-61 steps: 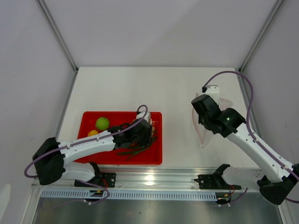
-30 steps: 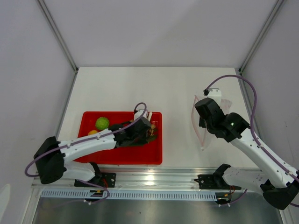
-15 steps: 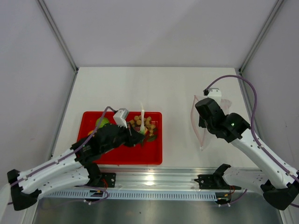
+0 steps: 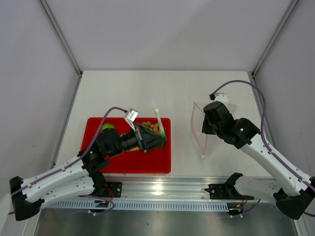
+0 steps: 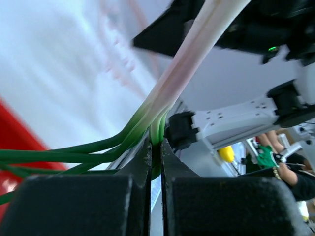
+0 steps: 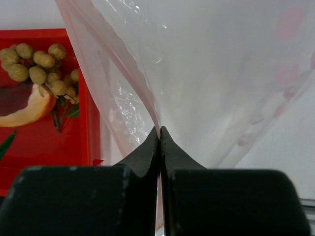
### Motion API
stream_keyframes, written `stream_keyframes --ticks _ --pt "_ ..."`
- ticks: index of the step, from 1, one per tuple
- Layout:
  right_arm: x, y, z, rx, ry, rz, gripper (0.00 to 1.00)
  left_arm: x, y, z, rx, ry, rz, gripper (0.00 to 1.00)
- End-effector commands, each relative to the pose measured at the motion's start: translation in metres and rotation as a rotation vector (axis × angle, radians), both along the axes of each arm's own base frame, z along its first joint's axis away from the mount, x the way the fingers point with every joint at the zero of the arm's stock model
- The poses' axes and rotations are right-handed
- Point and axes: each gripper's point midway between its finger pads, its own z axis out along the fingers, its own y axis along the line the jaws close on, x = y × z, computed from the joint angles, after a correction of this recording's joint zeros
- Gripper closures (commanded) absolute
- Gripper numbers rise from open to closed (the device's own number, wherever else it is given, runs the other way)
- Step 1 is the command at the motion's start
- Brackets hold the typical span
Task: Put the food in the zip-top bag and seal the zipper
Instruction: Place the fake vegetable in the zipper food storage bag.
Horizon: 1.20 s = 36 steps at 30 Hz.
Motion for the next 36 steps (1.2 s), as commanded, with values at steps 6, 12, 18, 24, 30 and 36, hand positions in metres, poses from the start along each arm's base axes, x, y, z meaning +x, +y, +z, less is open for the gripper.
stream_keyframes --ticks 6,12,18,24,30,36 --pt "-0.013 0.061 0.018 0.28 0.064 0.161 1.0 -0.014 -0.034 0.143 -0.399 -0.383 -0.173 0.99" --pt "-0.026 0.075 0.024 0.339 0.114 0.236 1.0 -0.035 -0.038 0.159 -0.443 -0.591 -0.283 0.99" --pt "-0.031 0.085 0.029 0.376 0.139 0.284 1.0 -0.057 -0.036 0.165 -0.491 -0.679 -0.384 1.0" --pt "-0.029 0.086 0.035 0.394 0.138 0.284 1.0 -0.068 -0.041 0.164 -0.494 -0.572 -0.479 0.99" --pt "-0.03 0.08 0.04 0.418 0.137 0.295 1.0 -0.086 -0.042 0.155 -0.49 -0.409 -0.618 0.99" --pt "-0.029 0.066 0.042 0.428 0.129 0.281 1.0 -0.092 -0.041 0.154 -0.478 -0.259 -0.677 0.99"
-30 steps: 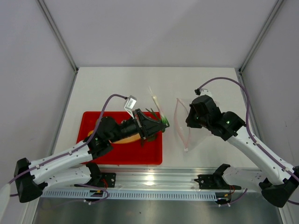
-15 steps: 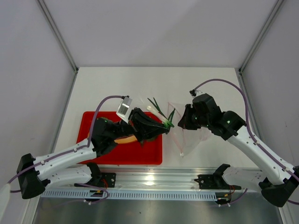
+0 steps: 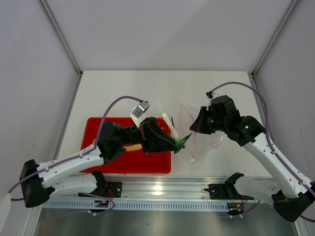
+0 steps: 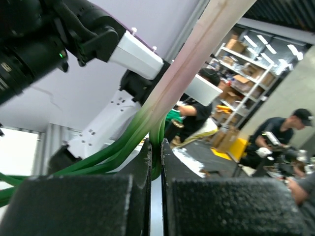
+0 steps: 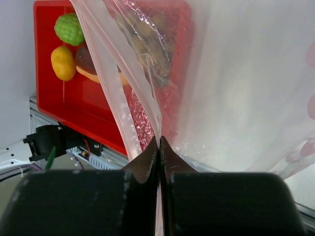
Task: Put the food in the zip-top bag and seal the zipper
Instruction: Place the fake vegetable in the zipper food storage bag.
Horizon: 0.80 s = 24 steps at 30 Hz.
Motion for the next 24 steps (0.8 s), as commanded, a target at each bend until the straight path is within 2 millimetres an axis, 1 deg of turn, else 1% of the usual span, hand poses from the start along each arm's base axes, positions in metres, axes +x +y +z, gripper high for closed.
stream_keyframes --ticks 1,4,5,9,12,13,14,19,24 --pt "-0.002 -0.003 0.022 0.046 -0.053 0.022 1.0 -0.013 0.008 0.023 -0.024 0.045 -0.1 1.0" --pt "-0.003 -0.006 0.022 0.055 -0.052 0.021 1.0 -0.019 0.012 0.024 -0.045 0.077 -0.168 0.99" --pt "-0.003 -0.006 0.022 0.057 -0.051 0.02 1.0 -0.019 0.011 0.024 -0.054 0.096 -0.196 0.99" --pt "-0.008 -0.001 0.02 0.079 -0.037 0.055 1.0 -0.023 0.013 0.028 -0.101 0.107 -0.3 0.99" --pt "-0.01 -0.001 0.017 0.075 -0.031 0.071 1.0 -0.023 0.015 0.031 -0.156 0.121 -0.377 0.99" --pt "-0.011 0.0 0.017 0.076 -0.031 0.077 1.0 -0.023 0.016 0.036 -0.179 0.111 -0.394 1.0" --pt "-0.012 0.0 0.017 0.076 -0.03 0.083 1.0 -0.021 0.013 0.032 -0.179 0.132 -0.415 0.99" --pt "-0.016 0.001 0.019 0.085 -0.027 0.103 1.0 -0.015 0.007 0.029 -0.18 0.139 -0.412 0.99" --pt "-0.018 0.0 0.018 0.083 -0.03 0.108 1.0 -0.012 0.009 0.03 -0.185 0.135 -0.396 1.0"
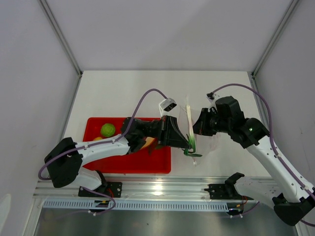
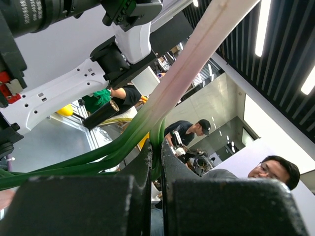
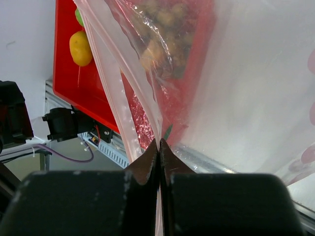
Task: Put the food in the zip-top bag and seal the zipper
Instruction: Place the fake vegetable in the zipper food storage bag.
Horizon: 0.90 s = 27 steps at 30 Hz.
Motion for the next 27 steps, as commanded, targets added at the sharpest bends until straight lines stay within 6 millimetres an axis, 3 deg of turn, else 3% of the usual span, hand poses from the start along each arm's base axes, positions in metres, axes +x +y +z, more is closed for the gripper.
stream_keyframes --ticks 1,7,17,27 --pt "-0.005 -0.001 0.007 0.015 -0.033 0.028 1.0 -0.029 0.049 0.067 -0.376 -0.247 -0.006 1.0" --pt "-0.004 -0.001 0.001 0.009 -0.027 0.031 1.0 -0.027 0.054 0.084 -0.396 -0.246 0.007 0.99" --pt "-0.005 0.002 -0.001 0.014 -0.025 0.048 1.0 -0.006 0.047 0.105 -0.392 -0.197 0.044 0.99" --pt "-0.014 0.008 0.013 0.077 -0.035 0.087 1.0 0.009 0.041 0.09 -0.385 -0.193 0.046 0.99"
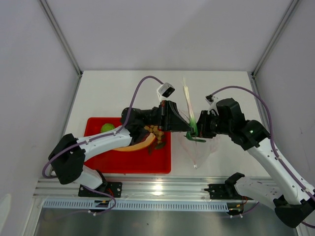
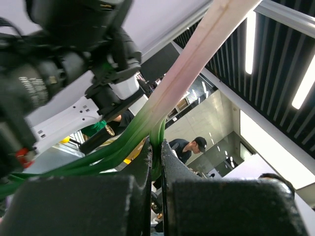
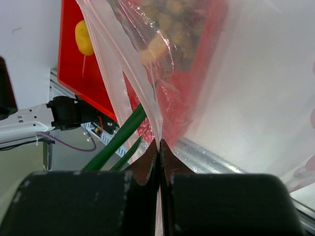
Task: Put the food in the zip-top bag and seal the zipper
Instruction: Place the fake vegetable in the zipper food storage bag.
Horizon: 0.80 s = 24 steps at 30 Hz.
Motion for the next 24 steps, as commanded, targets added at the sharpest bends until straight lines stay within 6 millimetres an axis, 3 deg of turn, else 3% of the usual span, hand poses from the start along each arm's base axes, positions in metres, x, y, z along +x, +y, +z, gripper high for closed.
stream_keyframes --ticks 1,14,24 --pt "-0.004 0.006 0.018 0.065 -0.043 0.037 1.0 -0.025 0.04 0.04 -0.295 -0.228 0.001 0.99" --pt "-0.005 0.004 0.019 0.062 -0.04 0.042 1.0 -0.027 0.054 0.017 -0.236 -0.259 0.013 0.99" --pt "-0.011 0.0 0.015 0.051 -0.037 0.05 1.0 -0.023 0.065 0.015 -0.216 -0.262 0.032 0.99"
